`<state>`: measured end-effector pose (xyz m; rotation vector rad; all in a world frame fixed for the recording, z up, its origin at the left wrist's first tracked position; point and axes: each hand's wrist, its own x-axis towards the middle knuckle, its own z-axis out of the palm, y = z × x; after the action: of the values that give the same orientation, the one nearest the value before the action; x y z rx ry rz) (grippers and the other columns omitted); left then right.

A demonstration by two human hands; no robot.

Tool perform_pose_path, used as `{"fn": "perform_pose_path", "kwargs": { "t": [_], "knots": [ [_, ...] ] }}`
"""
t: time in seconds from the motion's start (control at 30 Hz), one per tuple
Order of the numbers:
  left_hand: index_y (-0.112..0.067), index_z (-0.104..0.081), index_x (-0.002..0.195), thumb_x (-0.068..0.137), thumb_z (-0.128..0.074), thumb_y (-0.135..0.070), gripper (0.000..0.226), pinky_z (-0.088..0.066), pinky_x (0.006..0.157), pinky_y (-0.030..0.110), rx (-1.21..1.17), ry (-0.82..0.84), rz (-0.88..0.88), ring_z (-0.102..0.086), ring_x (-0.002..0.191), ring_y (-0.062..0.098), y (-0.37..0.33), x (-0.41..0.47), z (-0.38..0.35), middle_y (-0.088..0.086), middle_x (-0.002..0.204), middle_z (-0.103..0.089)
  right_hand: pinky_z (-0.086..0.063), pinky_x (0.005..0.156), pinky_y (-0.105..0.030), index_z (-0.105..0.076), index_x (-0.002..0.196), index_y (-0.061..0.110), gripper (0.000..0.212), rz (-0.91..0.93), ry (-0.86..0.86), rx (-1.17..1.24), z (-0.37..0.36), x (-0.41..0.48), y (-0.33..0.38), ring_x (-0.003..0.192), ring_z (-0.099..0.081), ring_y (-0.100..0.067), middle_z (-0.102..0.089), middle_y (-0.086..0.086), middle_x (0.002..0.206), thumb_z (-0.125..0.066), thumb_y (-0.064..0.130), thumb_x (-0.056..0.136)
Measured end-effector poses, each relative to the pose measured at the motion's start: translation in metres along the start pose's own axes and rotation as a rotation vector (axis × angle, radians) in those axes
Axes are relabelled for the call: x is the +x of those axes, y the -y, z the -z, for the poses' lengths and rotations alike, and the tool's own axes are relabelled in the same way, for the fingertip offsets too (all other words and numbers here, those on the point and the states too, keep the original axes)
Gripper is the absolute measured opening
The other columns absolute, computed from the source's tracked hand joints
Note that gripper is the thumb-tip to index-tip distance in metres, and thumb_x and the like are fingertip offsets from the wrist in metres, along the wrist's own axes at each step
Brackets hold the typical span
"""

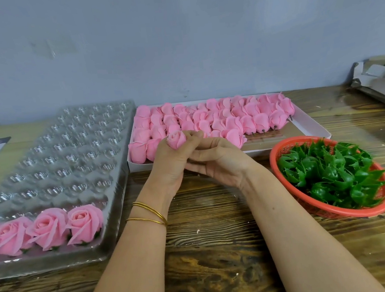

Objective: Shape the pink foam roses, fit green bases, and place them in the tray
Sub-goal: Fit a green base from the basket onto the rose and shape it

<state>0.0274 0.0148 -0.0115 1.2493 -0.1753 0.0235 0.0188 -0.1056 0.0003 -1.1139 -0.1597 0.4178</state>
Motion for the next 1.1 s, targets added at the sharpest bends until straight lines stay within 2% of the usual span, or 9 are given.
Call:
{"fn": "perform_pose_path", "kwargs": {
  "t": [0.17, 0.27, 0.43, 0.57, 0.7, 0.83, 0.93, 1.03, 1.1],
  "knots": [
    [-0.020, -0.071, 0.071, 0.089, -0.070, -0.015, 0.019, -0.054, 0.074, 0.028, 0.070, -0.092, -0.058, -0.068, 0.082, 0.014, 0.001, 0.000, -0.002, 0.001, 0.076, -0.070, -0.057, 0.090, -0.037, -0.069, 0.107, -0.005, 0.030, 0.095, -0.100, -0.125, -0.005, 0.004, 0.000, 0.101, -0.068, -0.024, -0.071, -0.012, 0.103, -0.053, -0.014, 0.084],
    [-0.027, -0.070, 0.071, 0.088, -0.070, -0.020, 0.018, -0.053, 0.073, 0.032, 0.157, -0.155, -0.106, -0.065, 0.078, 0.013, 0.001, 0.001, -0.002, -0.003, 0.073, -0.069, -0.058, 0.085, -0.038, -0.074, 0.089, 0.002, 0.021, 0.186, -0.270, -0.267, -0.005, 0.004, 0.002, 0.089, -0.071, -0.027, -0.073, -0.016, 0.094, -0.061, -0.001, 0.072],
    [-0.019, -0.067, 0.071, 0.088, -0.071, -0.023, 0.019, -0.054, 0.071, 0.038, 0.293, -0.241, -0.171, -0.060, 0.070, 0.018, 0.004, 0.003, 0.000, 0.003, 0.068, -0.065, -0.053, 0.084, -0.043, -0.064, 0.080, 0.012, 0.013, 0.379, -0.478, -0.402, -0.004, 0.004, 0.005, 0.079, -0.057, -0.021, -0.061, -0.004, 0.077, -0.064, -0.001, 0.083],
    [-0.021, -0.061, 0.064, 0.090, -0.069, -0.023, 0.028, -0.045, 0.051, 0.022, 0.377, -0.187, -0.196, -0.054, 0.052, 0.008, 0.008, 0.001, -0.003, -0.005, 0.053, -0.059, -0.048, 0.070, -0.025, -0.063, 0.079, 0.015, 0.019, 0.473, -0.452, -0.412, -0.009, 0.003, 0.006, 0.072, -0.052, -0.012, -0.058, 0.003, 0.073, -0.062, -0.003, 0.086],
    [-0.022, -0.065, 0.066, 0.088, -0.070, -0.020, 0.023, -0.044, 0.051, 0.018, 0.484, -0.164, -0.227, -0.053, 0.054, 0.001, 0.010, 0.001, -0.008, -0.011, 0.055, -0.061, -0.046, 0.062, -0.020, -0.063, 0.077, 0.016, 0.022, 0.515, -0.401, -0.417, -0.011, 0.003, 0.006, 0.070, -0.052, -0.007, -0.060, 0.004, 0.075, -0.061, -0.002, 0.090],
    [-0.026, -0.069, 0.073, 0.086, -0.070, -0.014, 0.018, -0.046, 0.056, 0.011, 0.531, -0.142, -0.242, -0.058, 0.060, -0.007, 0.010, -0.002, -0.010, -0.017, 0.061, -0.066, -0.054, 0.071, -0.025, -0.067, 0.078, 0.016, 0.019, 0.515, -0.369, -0.430, -0.013, 0.004, 0.005, 0.075, -0.060, -0.006, -0.065, 0.006, 0.075, -0.063, 0.003, 0.092],
    [-0.019, -0.068, 0.079, 0.087, -0.063, -0.013, 0.012, -0.042, 0.055, 0.009, 0.645, -0.123, -0.235, -0.058, 0.061, -0.006, 0.010, -0.001, -0.012, -0.015, 0.066, -0.063, -0.051, 0.079, -0.018, -0.069, 0.077, 0.017, 0.021, 0.539, -0.342, -0.465, -0.016, 0.004, 0.003, 0.078, -0.064, 0.001, -0.069, 0.013, 0.073, -0.063, 0.005, 0.092],
    [-0.016, -0.063, 0.073, 0.088, -0.058, -0.007, 0.018, -0.037, 0.051, 0.019, 0.812, -0.114, -0.233, -0.050, 0.061, -0.005, 0.011, 0.001, -0.012, -0.016, 0.063, -0.055, -0.047, 0.079, -0.010, -0.071, 0.079, 0.015, 0.019, 0.557, -0.355, -0.507, -0.020, 0.006, 0.000, 0.080, -0.064, 0.007, -0.070, 0.012, 0.078, -0.062, 0.007, 0.093],
    [-0.024, -0.057, 0.065, 0.088, -0.058, -0.002, 0.032, -0.035, 0.051, 0.017, 0.851, -0.115, -0.243, -0.046, 0.062, -0.007, 0.011, 0.000, -0.013, -0.020, 0.061, -0.051, -0.048, 0.085, -0.012, -0.073, 0.082, 0.014, 0.018, 0.556, -0.376, -0.560, -0.022, 0.008, -0.003, 0.084, -0.063, 0.006, -0.070, 0.008, 0.082, -0.061, 0.009, 0.095]
  ]
}}
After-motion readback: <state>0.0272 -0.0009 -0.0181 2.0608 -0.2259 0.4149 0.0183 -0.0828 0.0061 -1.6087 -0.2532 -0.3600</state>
